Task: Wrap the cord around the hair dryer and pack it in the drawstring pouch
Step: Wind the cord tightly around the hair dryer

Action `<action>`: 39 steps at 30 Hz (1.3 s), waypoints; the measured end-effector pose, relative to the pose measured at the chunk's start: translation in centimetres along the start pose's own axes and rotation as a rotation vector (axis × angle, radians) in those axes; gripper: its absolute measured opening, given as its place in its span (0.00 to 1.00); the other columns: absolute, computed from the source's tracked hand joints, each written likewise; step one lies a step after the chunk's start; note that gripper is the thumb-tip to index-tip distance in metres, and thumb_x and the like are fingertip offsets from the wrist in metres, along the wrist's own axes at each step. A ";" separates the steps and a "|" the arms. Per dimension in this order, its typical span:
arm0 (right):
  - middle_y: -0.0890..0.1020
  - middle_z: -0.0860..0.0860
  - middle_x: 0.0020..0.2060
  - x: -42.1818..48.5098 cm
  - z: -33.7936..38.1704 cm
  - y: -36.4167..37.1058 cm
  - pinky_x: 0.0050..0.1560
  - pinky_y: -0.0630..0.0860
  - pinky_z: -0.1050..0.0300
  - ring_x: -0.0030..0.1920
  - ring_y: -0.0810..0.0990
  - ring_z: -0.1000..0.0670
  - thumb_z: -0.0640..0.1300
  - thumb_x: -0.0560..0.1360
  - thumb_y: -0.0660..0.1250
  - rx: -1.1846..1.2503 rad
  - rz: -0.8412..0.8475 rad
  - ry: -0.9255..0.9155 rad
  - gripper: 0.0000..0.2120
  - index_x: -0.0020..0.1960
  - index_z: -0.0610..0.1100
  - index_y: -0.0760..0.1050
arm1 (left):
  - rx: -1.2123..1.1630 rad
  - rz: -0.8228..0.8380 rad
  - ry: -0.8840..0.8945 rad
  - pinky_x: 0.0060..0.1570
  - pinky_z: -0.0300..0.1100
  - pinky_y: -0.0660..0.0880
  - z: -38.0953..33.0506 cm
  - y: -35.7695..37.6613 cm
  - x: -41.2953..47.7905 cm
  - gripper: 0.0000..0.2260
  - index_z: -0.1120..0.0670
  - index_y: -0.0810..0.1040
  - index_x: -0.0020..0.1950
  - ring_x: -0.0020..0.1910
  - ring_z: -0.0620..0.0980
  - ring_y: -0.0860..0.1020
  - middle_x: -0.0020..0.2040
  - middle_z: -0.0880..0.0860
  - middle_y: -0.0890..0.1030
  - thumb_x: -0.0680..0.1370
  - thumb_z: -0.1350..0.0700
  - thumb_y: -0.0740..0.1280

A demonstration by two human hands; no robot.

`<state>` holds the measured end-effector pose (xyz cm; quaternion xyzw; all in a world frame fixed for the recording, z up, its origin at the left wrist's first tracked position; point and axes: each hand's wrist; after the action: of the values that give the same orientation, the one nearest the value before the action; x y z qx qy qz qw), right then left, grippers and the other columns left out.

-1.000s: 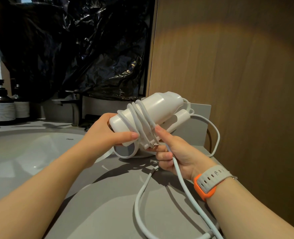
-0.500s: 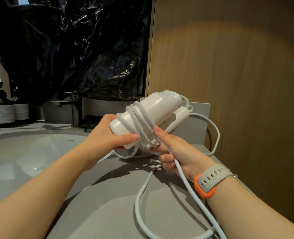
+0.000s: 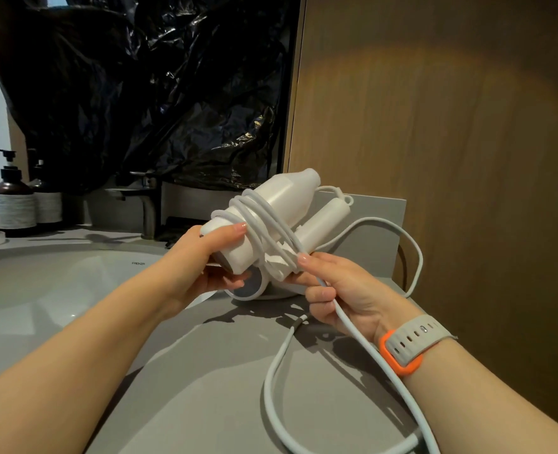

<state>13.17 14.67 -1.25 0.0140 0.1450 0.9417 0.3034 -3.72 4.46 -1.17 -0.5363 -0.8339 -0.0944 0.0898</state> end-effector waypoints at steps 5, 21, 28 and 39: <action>0.82 0.47 0.35 0.1 -0.1 -0.3 0.21 0.60 0.70 0.18 0.62 0.57 0.44 0.77 0.62 0.013 0.007 -0.030 0.14 0.61 0.41 0.71 | -0.110 -0.047 -0.048 0.29 0.38 0.77 0.0 0.3 -0.2 0.08 0.51 0.75 0.53 0.42 0.55 0.80 0.49 0.58 0.78 0.76 0.49 0.64; 0.84 0.43 0.43 -0.2 0.0 -0.2 0.20 0.66 0.69 0.17 0.65 0.56 0.46 0.76 0.62 0.050 0.040 -0.050 0.13 0.60 0.43 0.72 | -0.175 -0.107 -0.098 0.26 0.39 0.76 0.0 0.4 -0.1 0.16 0.54 0.76 0.54 0.30 0.51 0.78 0.43 0.59 0.79 0.75 0.43 0.63; 0.83 0.44 0.43 -0.1 0.0 0.1 0.20 0.64 0.69 0.17 0.64 0.56 0.47 0.77 0.62 0.040 0.011 -0.124 0.10 0.56 0.43 0.73 | 0.211 -0.163 0.167 0.35 0.46 0.80 0.5 0.1 0.4 0.32 0.51 0.64 0.63 0.43 0.52 0.81 0.55 0.56 0.75 0.66 0.45 0.75; 0.82 0.41 0.47 0.0 0.3 -0.3 0.20 0.64 0.69 0.17 0.64 0.56 0.47 0.76 0.63 0.052 0.003 -0.127 0.13 0.57 0.42 0.73 | 0.552 -0.359 0.398 0.43 0.37 0.74 1.2 0.1 0.5 0.31 0.46 0.62 0.58 0.48 0.45 0.75 0.48 0.40 0.70 0.64 0.52 0.78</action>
<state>13.36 15.04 -1.06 0.0817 0.1499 0.9353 0.3099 -3.88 5.30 -2.20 -0.3087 -0.8747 0.0172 0.3732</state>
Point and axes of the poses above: each hand's wrist, its own x-axis towards the middle knuckle, its own y-axis out of the palm, z = x × y
